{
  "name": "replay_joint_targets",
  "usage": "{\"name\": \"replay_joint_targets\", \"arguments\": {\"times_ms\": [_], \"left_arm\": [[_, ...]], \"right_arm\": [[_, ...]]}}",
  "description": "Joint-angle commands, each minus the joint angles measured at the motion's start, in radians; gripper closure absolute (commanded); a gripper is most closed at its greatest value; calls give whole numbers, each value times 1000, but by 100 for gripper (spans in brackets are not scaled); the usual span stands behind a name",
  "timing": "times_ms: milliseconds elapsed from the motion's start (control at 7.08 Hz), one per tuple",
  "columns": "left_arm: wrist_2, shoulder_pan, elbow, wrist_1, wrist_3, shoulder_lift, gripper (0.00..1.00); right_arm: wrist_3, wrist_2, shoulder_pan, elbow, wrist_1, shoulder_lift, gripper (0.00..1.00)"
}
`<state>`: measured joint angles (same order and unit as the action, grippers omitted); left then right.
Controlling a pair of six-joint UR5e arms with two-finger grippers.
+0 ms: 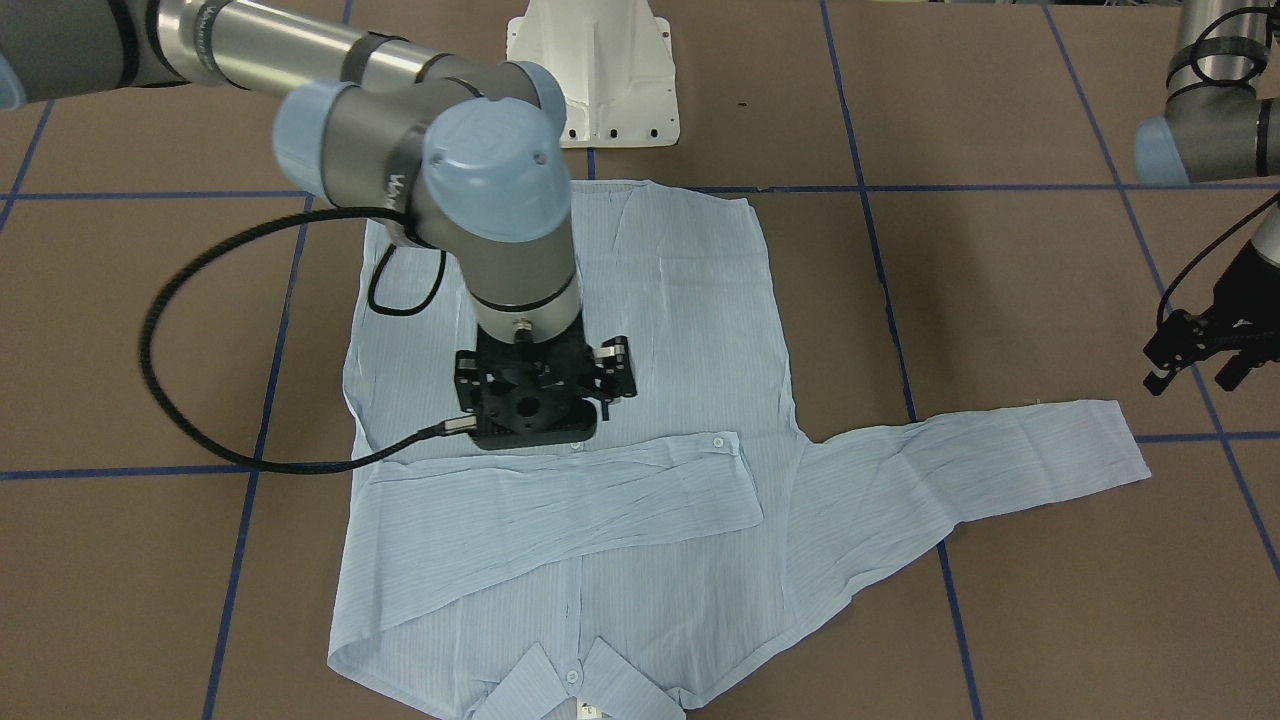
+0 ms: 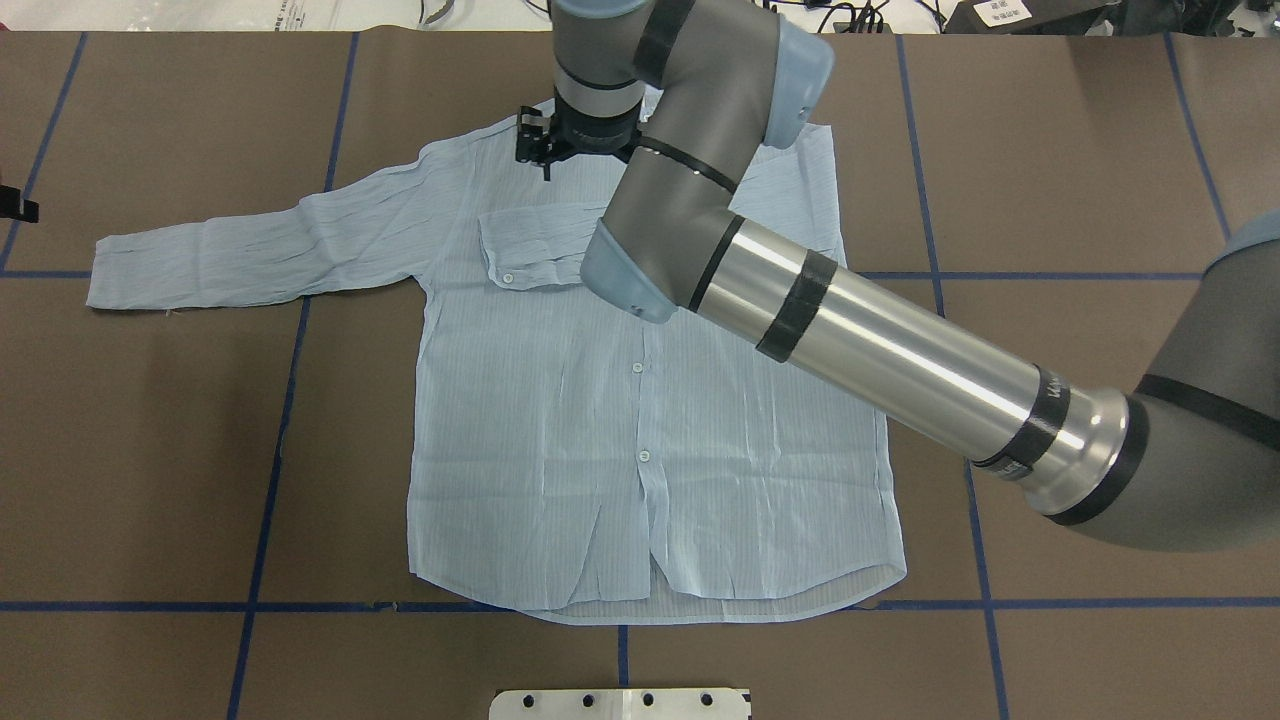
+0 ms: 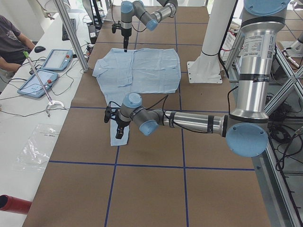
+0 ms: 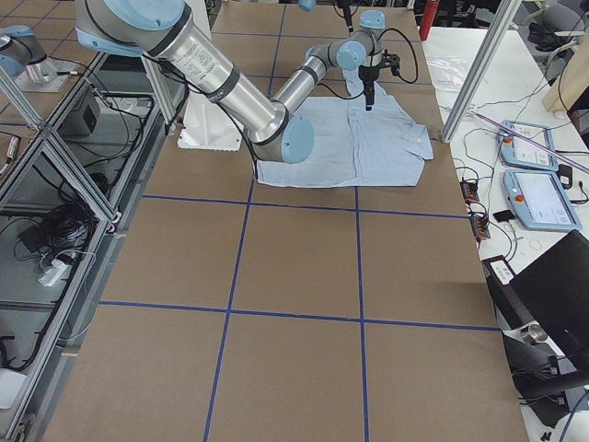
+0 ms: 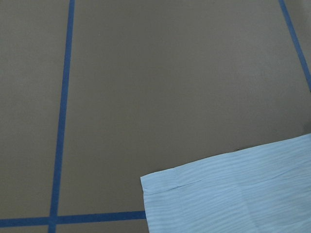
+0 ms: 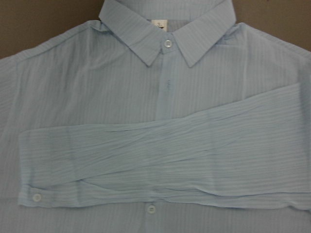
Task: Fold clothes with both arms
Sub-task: 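Release the sleeve and raise the right gripper while the left gripper reaches the cuff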
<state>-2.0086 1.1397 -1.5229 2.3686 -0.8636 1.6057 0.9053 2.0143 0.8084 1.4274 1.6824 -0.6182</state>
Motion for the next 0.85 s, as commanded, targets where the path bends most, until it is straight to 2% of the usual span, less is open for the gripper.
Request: {"name": "replay_joint_targets", "arguments": {"times_ms": [0, 141, 424, 706], "left_arm": [[98, -63, 157, 189, -103, 13, 11], [115, -67, 180, 190, -101, 31, 16], [123, -99, 220, 189, -100, 68, 22], [123, -123, 228, 186, -101, 79, 29]], "right_arm": [[-237, 85, 128, 238, 111, -231, 0], [-291, 101, 167, 272, 111, -282, 0], [-354, 190, 236, 292, 99, -342, 0], [-371, 198, 258, 317, 99, -377, 0]]}}
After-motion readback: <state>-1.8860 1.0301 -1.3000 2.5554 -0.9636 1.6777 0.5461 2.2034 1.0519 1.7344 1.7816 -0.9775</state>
